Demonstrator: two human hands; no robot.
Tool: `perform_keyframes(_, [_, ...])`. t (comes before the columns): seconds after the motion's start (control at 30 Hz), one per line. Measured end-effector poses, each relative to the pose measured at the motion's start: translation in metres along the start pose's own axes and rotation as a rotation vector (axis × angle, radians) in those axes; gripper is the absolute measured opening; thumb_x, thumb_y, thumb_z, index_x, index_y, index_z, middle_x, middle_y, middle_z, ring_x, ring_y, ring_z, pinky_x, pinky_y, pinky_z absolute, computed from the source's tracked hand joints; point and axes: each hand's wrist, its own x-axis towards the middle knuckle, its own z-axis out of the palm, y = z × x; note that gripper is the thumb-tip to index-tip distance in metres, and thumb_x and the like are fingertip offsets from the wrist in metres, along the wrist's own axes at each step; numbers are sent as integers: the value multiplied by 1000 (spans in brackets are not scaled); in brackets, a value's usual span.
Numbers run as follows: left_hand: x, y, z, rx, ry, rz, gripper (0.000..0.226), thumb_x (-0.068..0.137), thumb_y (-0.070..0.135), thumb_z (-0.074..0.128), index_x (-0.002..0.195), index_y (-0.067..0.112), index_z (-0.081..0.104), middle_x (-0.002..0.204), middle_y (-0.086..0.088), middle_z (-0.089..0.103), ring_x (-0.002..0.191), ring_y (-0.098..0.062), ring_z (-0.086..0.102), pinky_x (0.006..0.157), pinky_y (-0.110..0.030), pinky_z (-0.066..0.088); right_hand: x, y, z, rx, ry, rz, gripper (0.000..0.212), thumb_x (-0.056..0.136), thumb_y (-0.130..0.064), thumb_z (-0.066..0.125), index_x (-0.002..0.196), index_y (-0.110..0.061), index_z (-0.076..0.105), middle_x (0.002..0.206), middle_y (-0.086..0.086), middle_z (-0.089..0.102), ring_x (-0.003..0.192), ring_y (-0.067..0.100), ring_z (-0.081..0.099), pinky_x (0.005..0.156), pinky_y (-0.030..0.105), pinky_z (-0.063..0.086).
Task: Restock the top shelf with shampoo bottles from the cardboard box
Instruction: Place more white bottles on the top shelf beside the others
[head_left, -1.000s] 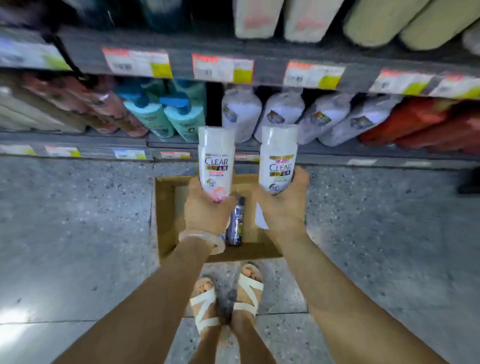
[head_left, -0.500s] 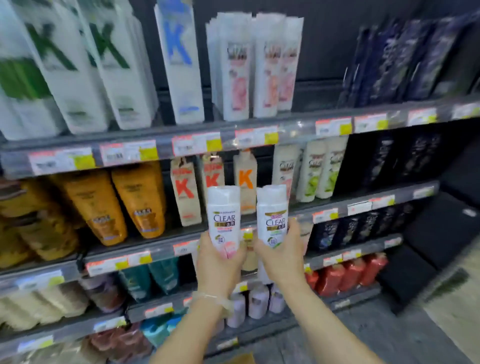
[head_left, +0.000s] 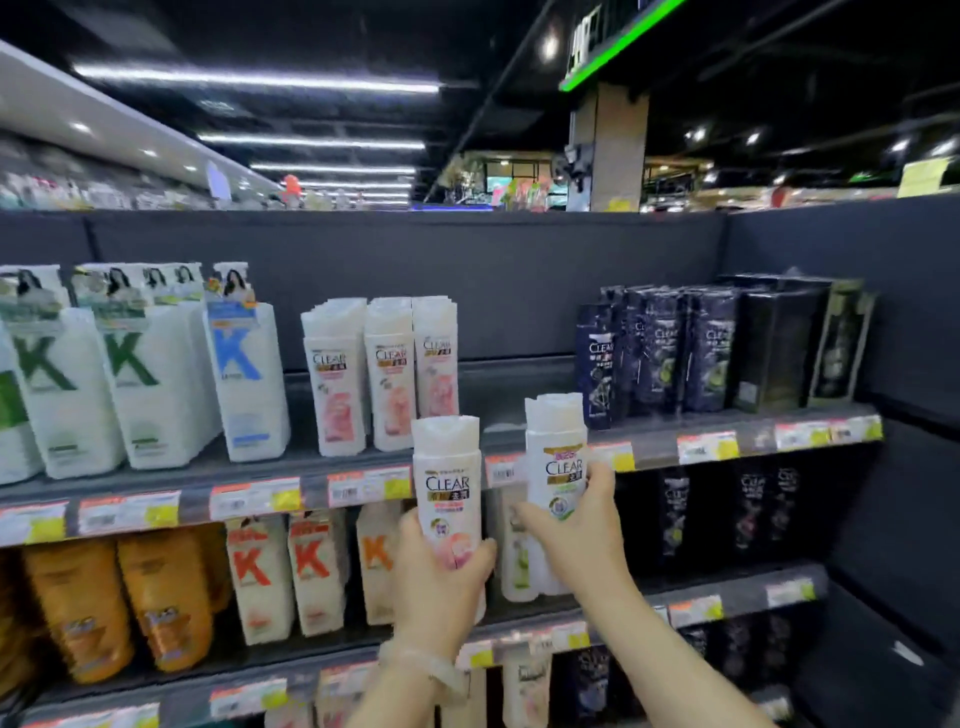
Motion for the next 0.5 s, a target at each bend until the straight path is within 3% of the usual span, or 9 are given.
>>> perform_keyframes(0.1, [1,-3,26,-15,61,-75,43,69,2,76,103,4,49,83,-4,62,70,-11,58,62,-20,45,25,10,-20,4,-71,10,50,72,-8,73,104,-20,36,94,-4,55,80,5,58,63,20,45])
perform_keyframes(0.23, [14,9,39,-5,95,-61,42,71,2,74,103,11,48,89,1,60,77,-6,58,61,-17,42,54,12,-22,4,-112,-17,54,70,-11,75,106,-20,36,94,-6,56,86,14,59,72,26,45])
perform_keyframes(0.4, [52,26,40,-20,136,23,39,72,6,71,95,28,48,93,3,66,85,-10,63,74,-27,51,77,-2,-7,114,-181,-57,55,75,-7,72,110,-22,33,92,-15,51,80,-3,52,60,12,38])
perform_keyframes(0.5, [80,35,46,37,127,85,39,74,9,71,93,31,46,93,8,63,89,-11,63,79,-30,50,92,-6,-2,118,-155,-84,56,74,-8,73,111,-22,34,94,-14,52,82,-4,52,59,12,38])
